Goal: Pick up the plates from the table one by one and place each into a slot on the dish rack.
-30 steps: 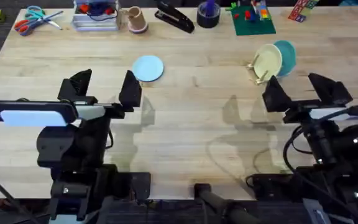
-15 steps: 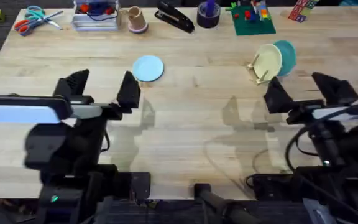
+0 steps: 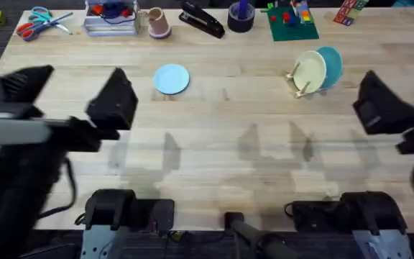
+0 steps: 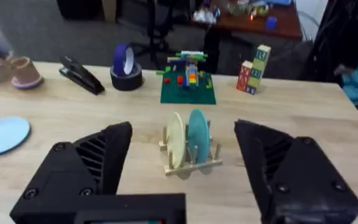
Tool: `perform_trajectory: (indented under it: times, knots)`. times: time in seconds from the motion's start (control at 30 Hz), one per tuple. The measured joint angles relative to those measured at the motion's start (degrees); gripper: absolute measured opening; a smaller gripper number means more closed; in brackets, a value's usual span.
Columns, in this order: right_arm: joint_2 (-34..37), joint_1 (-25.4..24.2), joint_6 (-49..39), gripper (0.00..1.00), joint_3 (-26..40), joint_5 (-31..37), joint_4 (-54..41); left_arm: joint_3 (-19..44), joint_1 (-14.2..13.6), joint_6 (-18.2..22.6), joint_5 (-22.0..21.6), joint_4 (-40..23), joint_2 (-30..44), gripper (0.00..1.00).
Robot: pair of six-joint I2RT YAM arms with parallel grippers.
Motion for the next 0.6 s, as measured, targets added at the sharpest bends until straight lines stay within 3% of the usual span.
perform_trajectory:
  times: [0.6]
  knots:
    - [38.6, 0.0, -0.4, 0.995, 39.3, 1.4, -21.0, 45.2, 0.0, 0.0, 0.0, -28.3, 38.9, 0.993]
